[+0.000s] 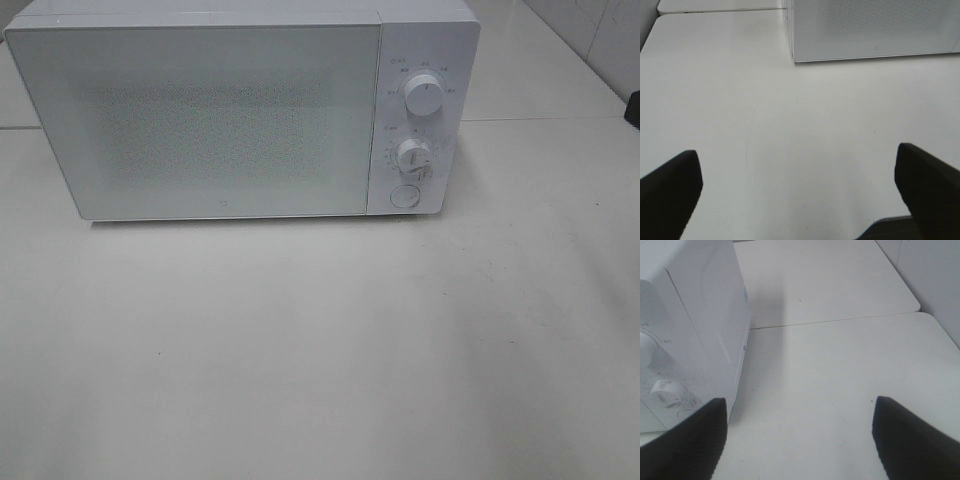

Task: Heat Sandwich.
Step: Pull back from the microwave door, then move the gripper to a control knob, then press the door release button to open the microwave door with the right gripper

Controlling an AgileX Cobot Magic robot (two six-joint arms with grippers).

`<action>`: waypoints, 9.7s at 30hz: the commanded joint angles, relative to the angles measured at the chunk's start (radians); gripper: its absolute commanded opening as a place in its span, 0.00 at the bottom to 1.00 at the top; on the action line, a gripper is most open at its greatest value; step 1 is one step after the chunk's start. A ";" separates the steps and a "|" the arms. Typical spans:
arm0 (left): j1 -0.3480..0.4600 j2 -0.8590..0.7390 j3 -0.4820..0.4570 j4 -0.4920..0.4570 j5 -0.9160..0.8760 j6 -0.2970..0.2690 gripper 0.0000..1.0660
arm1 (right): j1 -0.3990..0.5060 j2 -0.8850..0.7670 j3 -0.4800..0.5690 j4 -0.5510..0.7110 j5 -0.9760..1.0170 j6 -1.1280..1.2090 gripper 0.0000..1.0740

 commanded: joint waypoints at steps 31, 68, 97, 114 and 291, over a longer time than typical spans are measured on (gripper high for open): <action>0.003 -0.020 0.001 -0.007 -0.011 -0.007 0.94 | 0.615 0.492 0.116 0.767 -0.905 -0.426 0.71; 0.003 -0.020 0.001 -0.007 -0.011 -0.007 0.94 | 0.680 0.934 -0.255 0.763 -0.953 -0.458 0.71; 0.003 -0.020 0.001 -0.007 -0.011 -0.007 0.94 | 0.623 1.044 -0.367 0.703 -0.947 -0.455 0.60; 0.003 -0.020 0.001 -0.007 -0.011 -0.007 0.94 | 0.623 1.044 -0.367 0.703 -0.956 -0.454 0.01; 0.003 -0.020 0.001 -0.007 -0.011 -0.007 0.94 | 0.621 0.327 -0.013 0.407 0.141 -0.025 0.70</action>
